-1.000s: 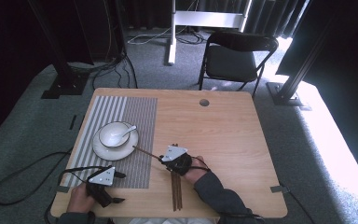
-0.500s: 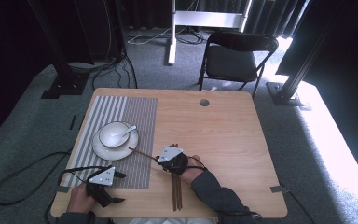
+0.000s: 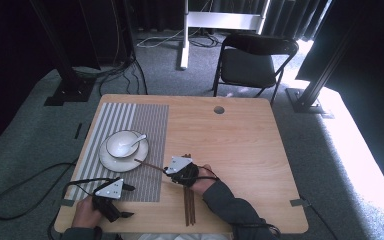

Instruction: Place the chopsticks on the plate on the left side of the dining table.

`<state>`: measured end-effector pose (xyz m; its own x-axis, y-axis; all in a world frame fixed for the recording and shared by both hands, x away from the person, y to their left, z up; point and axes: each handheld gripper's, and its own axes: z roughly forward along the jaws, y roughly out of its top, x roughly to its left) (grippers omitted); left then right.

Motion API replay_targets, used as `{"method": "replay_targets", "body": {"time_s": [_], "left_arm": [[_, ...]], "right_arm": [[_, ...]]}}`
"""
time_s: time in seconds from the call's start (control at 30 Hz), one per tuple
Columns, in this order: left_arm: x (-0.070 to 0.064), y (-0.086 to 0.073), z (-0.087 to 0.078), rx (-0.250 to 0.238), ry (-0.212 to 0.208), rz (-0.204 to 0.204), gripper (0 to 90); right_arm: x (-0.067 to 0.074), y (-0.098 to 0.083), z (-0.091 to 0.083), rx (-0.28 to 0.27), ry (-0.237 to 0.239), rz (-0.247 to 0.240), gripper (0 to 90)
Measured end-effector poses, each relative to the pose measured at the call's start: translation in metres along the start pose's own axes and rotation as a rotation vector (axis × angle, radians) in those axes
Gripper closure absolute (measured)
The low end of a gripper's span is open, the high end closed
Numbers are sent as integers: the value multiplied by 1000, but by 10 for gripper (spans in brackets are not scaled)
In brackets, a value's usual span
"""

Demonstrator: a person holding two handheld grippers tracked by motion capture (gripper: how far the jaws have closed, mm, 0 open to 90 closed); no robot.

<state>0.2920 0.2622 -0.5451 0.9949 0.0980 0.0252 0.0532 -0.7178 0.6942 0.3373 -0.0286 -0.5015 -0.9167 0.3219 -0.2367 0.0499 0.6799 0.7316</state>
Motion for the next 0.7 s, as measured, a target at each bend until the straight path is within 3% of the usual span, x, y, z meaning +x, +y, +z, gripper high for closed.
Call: {"method": "replay_targets", "body": {"time_s": [0.7], "left_arm": [[0,0,0,-2,0,-2,117]], "right_arm": [[-2,8,8,-18,35,-28,843]]}}
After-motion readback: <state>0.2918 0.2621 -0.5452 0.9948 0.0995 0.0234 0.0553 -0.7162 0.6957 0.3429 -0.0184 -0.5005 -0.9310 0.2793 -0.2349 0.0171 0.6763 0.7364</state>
